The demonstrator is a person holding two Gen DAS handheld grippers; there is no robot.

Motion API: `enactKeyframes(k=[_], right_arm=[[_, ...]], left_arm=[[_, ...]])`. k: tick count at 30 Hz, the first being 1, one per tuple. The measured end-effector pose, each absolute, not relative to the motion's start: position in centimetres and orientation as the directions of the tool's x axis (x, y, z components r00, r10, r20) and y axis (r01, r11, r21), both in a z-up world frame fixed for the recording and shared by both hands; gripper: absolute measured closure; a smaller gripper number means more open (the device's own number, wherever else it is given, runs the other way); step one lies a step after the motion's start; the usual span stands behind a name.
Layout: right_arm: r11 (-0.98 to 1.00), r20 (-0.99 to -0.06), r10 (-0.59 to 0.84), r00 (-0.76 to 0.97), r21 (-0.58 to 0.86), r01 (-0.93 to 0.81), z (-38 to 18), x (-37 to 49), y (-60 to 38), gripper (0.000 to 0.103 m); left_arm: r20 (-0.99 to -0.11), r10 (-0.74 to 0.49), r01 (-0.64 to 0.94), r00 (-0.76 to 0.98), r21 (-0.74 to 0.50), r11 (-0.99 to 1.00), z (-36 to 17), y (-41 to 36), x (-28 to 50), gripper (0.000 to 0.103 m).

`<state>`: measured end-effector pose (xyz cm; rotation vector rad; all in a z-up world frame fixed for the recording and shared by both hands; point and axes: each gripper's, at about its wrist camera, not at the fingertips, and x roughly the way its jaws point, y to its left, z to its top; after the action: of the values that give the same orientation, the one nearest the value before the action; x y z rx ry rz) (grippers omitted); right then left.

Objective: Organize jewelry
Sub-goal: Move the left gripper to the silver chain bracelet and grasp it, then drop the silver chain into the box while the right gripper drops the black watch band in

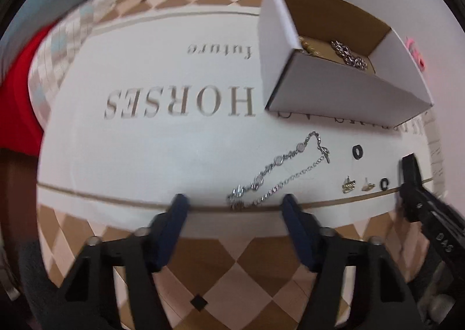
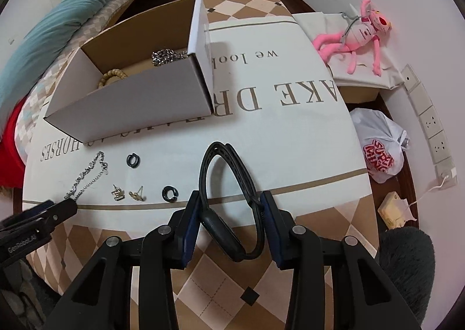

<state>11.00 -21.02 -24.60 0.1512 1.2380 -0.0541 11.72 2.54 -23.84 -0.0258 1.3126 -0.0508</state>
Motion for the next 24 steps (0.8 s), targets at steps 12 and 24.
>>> enactKeyframes(k=[12, 24], right_arm=[[0.987, -0.936, 0.052, 0.349, 0.1, 0.122, -23.5, 10.6, -20.5, 0.062], [0.972, -0.895, 0.145, 0.422, 0.208, 0.108, -19.1, 10.9, -20.3, 0.063]], left_arm=[[-0.94, -0.099, 0.088, 0.327, -0.074, 0.993, -20.9, 1.5, 10.6, 0.103], [-0.86, -0.263, 0.066, 0.437, -0.261, 0.963, -12.5, 3.9, 11.6, 0.103]])
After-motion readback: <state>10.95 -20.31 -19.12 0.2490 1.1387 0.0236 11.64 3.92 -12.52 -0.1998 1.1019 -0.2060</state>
